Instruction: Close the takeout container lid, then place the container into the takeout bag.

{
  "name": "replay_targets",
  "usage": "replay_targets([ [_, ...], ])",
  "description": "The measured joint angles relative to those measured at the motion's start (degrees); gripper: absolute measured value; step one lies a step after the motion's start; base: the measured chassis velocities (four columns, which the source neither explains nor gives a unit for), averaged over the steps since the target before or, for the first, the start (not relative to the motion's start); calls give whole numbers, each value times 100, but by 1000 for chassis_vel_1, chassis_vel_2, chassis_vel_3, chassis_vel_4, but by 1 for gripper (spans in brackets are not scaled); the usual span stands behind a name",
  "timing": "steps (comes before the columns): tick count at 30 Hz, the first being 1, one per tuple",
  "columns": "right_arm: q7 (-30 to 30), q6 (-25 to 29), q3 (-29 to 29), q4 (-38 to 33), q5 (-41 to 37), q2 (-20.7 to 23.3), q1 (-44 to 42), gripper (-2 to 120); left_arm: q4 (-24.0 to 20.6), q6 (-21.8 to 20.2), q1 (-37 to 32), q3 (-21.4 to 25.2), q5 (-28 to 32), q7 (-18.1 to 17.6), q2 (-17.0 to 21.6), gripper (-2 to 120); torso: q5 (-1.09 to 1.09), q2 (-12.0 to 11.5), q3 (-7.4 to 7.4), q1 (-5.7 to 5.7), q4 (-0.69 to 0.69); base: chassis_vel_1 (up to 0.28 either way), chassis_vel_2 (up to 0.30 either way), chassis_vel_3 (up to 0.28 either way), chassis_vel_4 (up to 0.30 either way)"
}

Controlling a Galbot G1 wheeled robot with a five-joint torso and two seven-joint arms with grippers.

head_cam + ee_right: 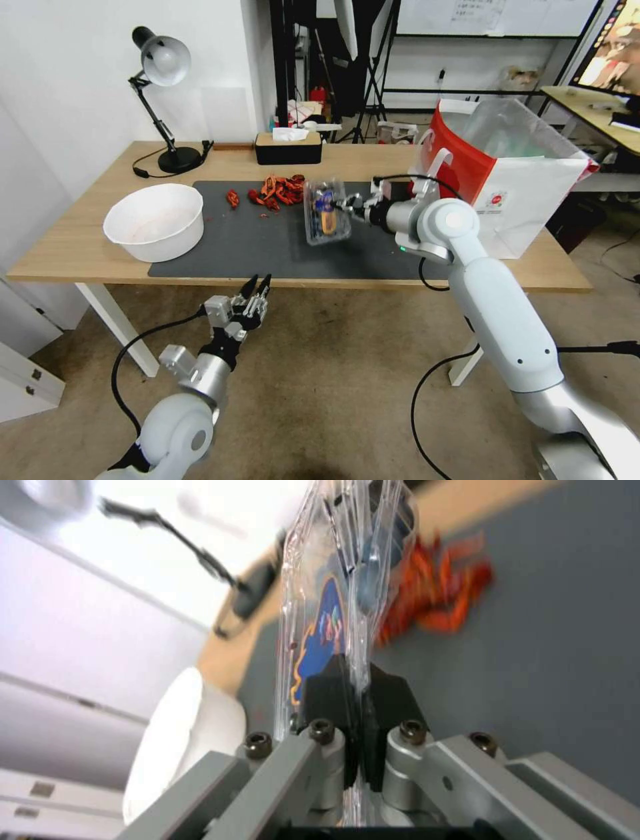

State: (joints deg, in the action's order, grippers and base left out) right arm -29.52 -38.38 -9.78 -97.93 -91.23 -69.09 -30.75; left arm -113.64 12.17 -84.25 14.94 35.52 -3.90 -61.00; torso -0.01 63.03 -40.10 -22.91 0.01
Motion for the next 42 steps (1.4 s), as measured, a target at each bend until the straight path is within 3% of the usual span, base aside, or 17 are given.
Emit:
replay_targets([
  [5, 331, 263, -46, -173, 446, 140, 40, 0, 112, 114, -23, -6, -283, -54, -39, 61, 0, 0, 0, 0, -2, 0, 0, 0, 0],
  [7, 799, 698, -119, -393, 1236, 355, 74, 0, 197, 176, -50, 0, -466, -133, -75, 72, 1, 0, 0, 0, -1, 0, 0, 0, 0],
  [9, 843, 765, -132, -427, 1322, 386, 81, 0, 208, 183, -54, 1, -488, -145, -80, 74, 1, 0, 0, 0, -1, 0, 0, 0, 0],
  [13, 1076, 1613, -532, -670, 2403, 841, 227, 0, 314, 230, -73, 0, -551, -235, -116, 95, 3, 0, 0, 0, -2, 0, 0, 0, 0],
  [15, 1071, 1764, -623, -680, 2523, 956, 268, 0, 324, 231, -74, -7, -551, -254, -121, 98, 2, 0, 0, -1, -2, 0, 0, 0, 0],
  [21, 1030, 2379, -963, -511, 3144, 1563, 435, 0, 346, 243, -69, -41, -527, -302, -126, 100, 2, 0, 0, 0, -2, 0, 0, 0, 0],
  [29, 970, 2581, -1340, -320, 3254, 2028, 255, 0, 321, 242, -61, -63, -412, -352, -125, 100, 2, 0, -1, 0, -1, 0, 0, 0, 0],
  [36, 862, 2511, -1681, -460, 3316, 2090, -278, 0, 321, 227, -23, -123, -400, -399, -131, 100, 0, 0, -1, 0, -2, 0, 0, 0, 0],
  [42, 804, 2416, -1777, -572, 3274, 1998, -541, 18, 270, 172, 44, -174, -356, -440, -39, 100, 1, 0, -1, 0, -1, 0, 0, 0, 0],
])
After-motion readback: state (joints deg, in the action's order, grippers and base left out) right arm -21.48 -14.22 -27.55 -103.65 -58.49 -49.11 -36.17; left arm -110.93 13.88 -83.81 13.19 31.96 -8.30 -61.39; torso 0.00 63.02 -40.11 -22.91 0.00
